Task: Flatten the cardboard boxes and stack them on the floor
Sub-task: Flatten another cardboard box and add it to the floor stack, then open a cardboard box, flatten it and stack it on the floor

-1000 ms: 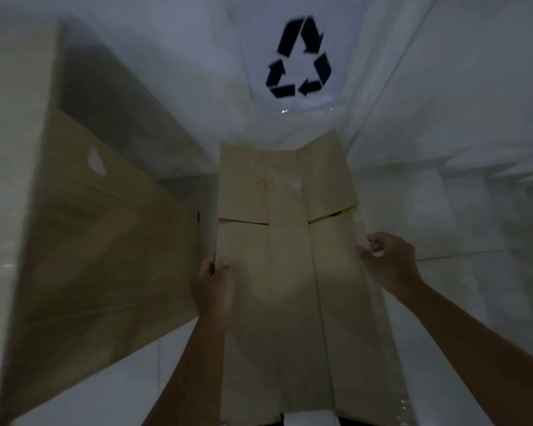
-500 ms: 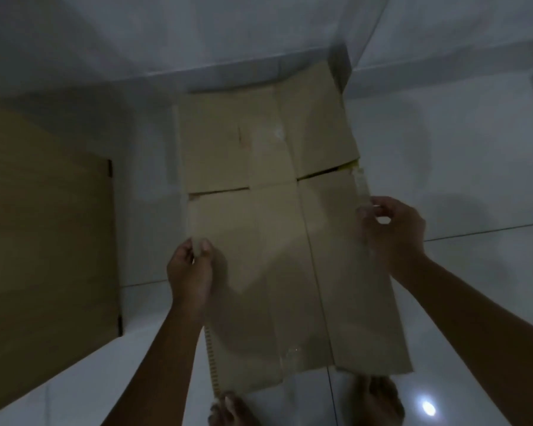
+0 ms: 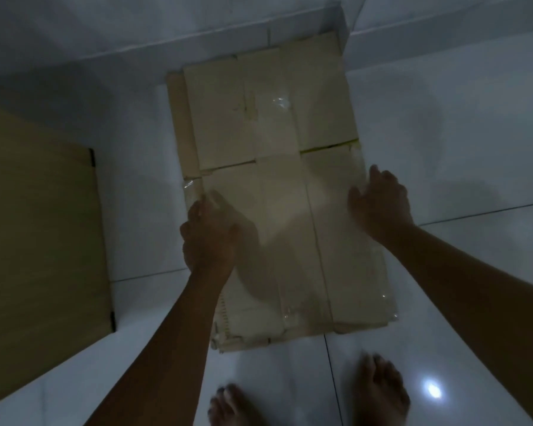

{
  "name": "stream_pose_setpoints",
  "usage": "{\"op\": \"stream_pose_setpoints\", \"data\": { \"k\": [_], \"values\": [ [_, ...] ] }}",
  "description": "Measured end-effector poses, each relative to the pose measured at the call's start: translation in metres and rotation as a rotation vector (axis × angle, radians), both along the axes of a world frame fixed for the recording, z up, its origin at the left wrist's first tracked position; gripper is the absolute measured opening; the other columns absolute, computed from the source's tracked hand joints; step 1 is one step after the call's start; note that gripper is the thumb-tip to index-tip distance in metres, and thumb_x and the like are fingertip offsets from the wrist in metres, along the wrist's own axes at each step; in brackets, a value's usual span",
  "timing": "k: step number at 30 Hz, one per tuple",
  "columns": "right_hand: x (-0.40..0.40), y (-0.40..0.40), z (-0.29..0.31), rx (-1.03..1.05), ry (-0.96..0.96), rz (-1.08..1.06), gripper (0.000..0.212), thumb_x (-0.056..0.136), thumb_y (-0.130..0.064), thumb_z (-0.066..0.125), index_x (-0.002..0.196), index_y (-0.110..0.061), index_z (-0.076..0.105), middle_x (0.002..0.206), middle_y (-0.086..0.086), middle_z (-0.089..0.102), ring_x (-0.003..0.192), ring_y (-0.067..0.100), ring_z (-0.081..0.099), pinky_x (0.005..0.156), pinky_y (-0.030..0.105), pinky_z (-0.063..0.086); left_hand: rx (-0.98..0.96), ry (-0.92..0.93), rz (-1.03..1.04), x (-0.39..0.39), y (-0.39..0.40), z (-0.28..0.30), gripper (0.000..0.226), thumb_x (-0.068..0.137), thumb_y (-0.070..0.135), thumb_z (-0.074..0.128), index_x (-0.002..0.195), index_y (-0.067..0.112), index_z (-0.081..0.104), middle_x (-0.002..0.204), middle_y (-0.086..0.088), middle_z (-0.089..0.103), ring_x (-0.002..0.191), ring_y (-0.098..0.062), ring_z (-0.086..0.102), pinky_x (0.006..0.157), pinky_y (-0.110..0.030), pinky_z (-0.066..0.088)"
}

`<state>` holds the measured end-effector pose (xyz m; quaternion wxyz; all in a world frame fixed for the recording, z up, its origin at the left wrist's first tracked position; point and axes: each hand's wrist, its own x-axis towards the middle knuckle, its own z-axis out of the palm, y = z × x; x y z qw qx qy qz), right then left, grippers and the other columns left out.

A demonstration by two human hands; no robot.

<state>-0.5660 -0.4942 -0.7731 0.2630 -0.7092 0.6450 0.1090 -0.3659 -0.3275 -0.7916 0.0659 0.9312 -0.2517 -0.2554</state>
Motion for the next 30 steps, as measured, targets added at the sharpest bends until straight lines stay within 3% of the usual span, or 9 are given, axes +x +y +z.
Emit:
{"op": "stream_pose_setpoints", "data": {
  "k": [3,7,12,17,23,30],
  "values": [
    [0.001,0.030,0.060,-0.041,0.146,0.292,0.053,0.099,-0.040,0.037,0.148,-0.019,0.034,0.151,0.010,0.039,0.139,0.033,0.034,0.115,0.049,0.028,0.146,-0.067,-0.261,-0.021,0.015,0.064,0.064,0.093,0.043,0.055,0.152,0.032,0.033,0.159,-0.001,0.034,0.140,-0.031,0.038,0.103,-0.047,0.043],
    [0.003,0.079,0.184,-0.035,0.166,0.463,0.051,0.100,-0.039,0.036,0.149,-0.025,0.032,0.159,0.006,0.028,0.149,0.029,0.018,0.122,0.050,0.012,0.202,-0.108,-0.335,-0.048,0.043,0.192,0.062,0.095,0.047,0.047,0.154,0.034,0.031,0.160,0.002,0.034,0.146,-0.025,0.032,0.111,-0.048,0.039],
    [-0.003,0.159,0.367,-0.011,0.131,0.630,0.044,0.098,-0.037,0.037,0.139,-0.023,0.047,0.149,0.009,0.041,0.144,0.032,0.028,0.116,0.049,0.021,0.220,-0.116,-0.290,-0.075,0.100,0.381,0.056,0.095,0.042,0.048,0.149,0.031,0.037,0.155,0.001,0.037,0.143,-0.025,0.031,0.109,-0.046,0.035],
    [-0.007,0.246,0.513,-0.034,0.036,0.792,0.045,0.098,-0.037,0.038,0.137,-0.020,0.051,0.148,0.011,0.043,0.142,0.034,0.031,0.116,0.051,0.028,0.167,-0.161,-0.177,-0.085,0.178,0.533,0.055,0.094,0.041,0.050,0.148,0.030,0.041,0.152,0.002,0.043,0.139,-0.024,0.041,0.103,-0.046,0.042],
    [0.012,0.361,0.607,-0.119,-0.064,0.862,0.045,0.095,-0.037,0.045,0.135,-0.018,0.055,0.142,0.010,0.050,0.137,0.032,0.040,0.113,0.049,0.034,0.108,-0.202,-0.010,-0.094,0.310,0.631,0.055,0.093,0.040,0.052,0.146,0.032,0.044,0.149,0.004,0.049,0.136,-0.023,0.044,0.099,-0.044,0.046],
    [0.119,0.511,0.684,-0.268,-0.290,0.894,0.044,0.094,-0.033,0.048,0.132,-0.014,0.057,0.142,0.014,0.053,0.136,0.035,0.043,0.111,0.049,0.036,-0.068,-0.351,0.148,-0.029,0.473,0.702,0.051,0.082,0.033,0.068,0.132,0.027,0.059,0.130,0.001,0.064,0.121,-0.025,0.058,0.083,-0.044,0.053]
  ]
}}
